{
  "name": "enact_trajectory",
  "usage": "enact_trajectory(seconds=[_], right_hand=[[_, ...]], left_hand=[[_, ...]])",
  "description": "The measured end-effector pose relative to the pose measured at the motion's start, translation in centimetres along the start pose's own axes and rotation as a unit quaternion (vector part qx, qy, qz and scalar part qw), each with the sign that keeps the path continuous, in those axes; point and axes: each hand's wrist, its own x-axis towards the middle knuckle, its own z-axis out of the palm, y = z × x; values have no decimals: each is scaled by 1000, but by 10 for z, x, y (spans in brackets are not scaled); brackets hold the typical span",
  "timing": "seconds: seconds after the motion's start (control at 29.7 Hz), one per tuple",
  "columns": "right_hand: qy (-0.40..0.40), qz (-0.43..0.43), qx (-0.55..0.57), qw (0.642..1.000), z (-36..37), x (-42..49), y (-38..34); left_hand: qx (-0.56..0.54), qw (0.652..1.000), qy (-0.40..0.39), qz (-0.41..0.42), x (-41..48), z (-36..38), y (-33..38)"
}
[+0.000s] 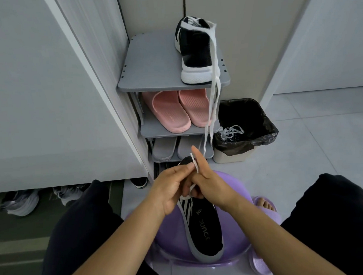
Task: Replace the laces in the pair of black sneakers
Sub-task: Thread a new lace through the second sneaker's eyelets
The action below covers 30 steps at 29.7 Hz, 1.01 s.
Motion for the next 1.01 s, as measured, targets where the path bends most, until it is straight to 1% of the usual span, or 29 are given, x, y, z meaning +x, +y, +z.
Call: enact_trajectory(seconds=[0.1,0.13,0.2,0.24,0.27,0.3,0.34,0.37,0.4,0.44,0.51,0.57,0.71,0.81,0.88,1.01], right_hand=[[17,11,-69,997,3,8,10],[11,17,-90,996,4,8,11],[9,33,-90,995,3,9,12],[22,35,-80,996,0,8,12],[52,35,-85,994,-5,6,13],[92,40,-120,988,-12,3,17],[123,60,-179,974,-19,0,22],[140,90,-243,956,-22,-5,27],[144,119,-284,940,-23,-10,33],[146,143,-293,934,-22,-14,39],[165,159,-263,937,-19,-18,45],[178,151,-262,936,-18,-20,45],[176,146,-288,930,-12,-20,48],[193,135,-293,927,-12,-18,50],[208,126,-257,935,-16,-18,51],[235,122,-106,959,-16,-20,56]], left_hand=[[49,997,52,28,3,0,-7],[46,996,69,34,3,0,-8],[3,995,88,39,6,1,-6],[-24,994,93,49,7,1,-1],[-42,992,96,64,10,-3,4],[-43,991,97,79,12,-7,9],[-20,991,96,88,14,-12,12],[28,991,95,87,16,-17,13],[91,989,92,74,17,-20,12],[150,983,88,51,18,-21,8],[215,974,74,7,19,-21,-4],[234,970,68,-9,18,-20,-16],[304,949,80,3,15,-18,-34],[314,944,96,28,17,-20,-36],[309,944,107,38,18,-17,-37],[349,929,110,57,17,-5,-50]])
